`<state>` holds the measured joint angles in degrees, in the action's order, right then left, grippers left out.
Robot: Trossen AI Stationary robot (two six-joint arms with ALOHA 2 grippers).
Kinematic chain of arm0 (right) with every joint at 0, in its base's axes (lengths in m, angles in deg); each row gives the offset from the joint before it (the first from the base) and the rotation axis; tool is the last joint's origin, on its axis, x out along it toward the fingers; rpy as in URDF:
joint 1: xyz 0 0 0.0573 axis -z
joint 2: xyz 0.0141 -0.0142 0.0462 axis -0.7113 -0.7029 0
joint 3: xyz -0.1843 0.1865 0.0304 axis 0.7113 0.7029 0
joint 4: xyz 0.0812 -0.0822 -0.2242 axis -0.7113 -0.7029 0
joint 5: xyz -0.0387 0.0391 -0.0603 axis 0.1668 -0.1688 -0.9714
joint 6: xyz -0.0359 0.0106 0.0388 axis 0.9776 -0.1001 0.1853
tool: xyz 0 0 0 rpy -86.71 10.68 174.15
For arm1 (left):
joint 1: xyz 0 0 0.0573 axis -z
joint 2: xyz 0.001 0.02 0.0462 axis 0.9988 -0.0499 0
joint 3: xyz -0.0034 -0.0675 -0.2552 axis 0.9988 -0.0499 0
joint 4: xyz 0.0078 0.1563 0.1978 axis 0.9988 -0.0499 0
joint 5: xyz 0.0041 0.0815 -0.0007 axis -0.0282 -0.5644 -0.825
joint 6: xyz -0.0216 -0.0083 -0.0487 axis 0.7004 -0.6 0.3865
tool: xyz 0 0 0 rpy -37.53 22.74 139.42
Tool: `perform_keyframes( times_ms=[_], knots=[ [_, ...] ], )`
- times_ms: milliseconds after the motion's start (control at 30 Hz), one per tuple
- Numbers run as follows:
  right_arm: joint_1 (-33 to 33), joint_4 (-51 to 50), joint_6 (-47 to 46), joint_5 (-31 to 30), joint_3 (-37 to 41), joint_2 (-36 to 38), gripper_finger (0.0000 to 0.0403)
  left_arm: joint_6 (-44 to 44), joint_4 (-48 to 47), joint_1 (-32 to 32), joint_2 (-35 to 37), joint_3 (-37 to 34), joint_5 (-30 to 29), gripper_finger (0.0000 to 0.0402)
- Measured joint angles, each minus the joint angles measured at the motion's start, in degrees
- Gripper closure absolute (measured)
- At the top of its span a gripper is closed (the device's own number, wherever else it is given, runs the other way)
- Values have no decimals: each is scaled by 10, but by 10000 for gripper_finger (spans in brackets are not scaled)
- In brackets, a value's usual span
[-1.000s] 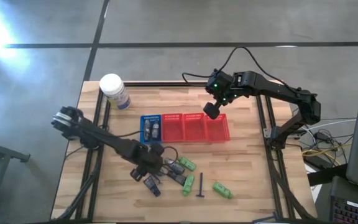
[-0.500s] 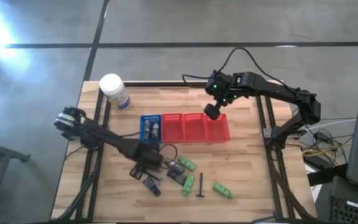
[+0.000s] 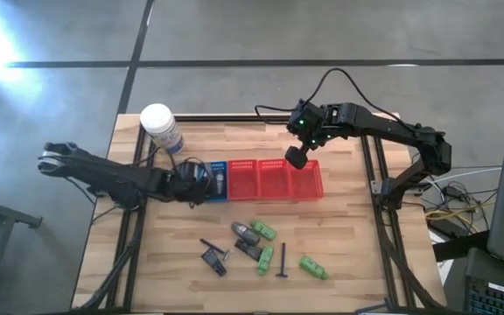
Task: Pick & Place Travel size toiletries
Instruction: Put the deodorant into the blue bin
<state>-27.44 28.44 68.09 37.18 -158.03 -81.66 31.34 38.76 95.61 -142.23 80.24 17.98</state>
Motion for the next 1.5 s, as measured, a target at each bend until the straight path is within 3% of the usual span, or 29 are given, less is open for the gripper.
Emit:
perform_keyframes(
  times_ms=[100,200,600,700,767,867,967,1033,1133,1300,1500],
  knots=[
    [0,3,2,0,0,0,39,3,63,-18,-20,-26,29,194],
    [0,2,4,0,0,0,39,9,44,-23,-40,-29,44,192],
    [0,-10,9,2,1,1,39,-85,10,-38,-50,6,39,71],
    [0,-15,11,22,1,1,39,-222,23,-36,-46,28,43,64],
    [0,-15,7,35,1,1,39,-410,86,-22,-43,47,86,67],
    [0,-15,4,46,1,1,39,-685,178,14,-52,63,200,78],
    [0,-15,2,46,1,1,39,-909,173,41,-87,78,223,90],
    [0,-16,0,48,1,1,39,-1014,161,41,-120,86,227,97],
    [-4,-20,-15,64,3,1,39,-1081,159,32,-177,98,281,106],
    [-40,-58,-46,78,13,1,39,-1079,86,35,-226,132,322,118],
    [-128,-18,-94,80,50,1,39,-1016,-11,44,-168,141,313,130]
  ],
)
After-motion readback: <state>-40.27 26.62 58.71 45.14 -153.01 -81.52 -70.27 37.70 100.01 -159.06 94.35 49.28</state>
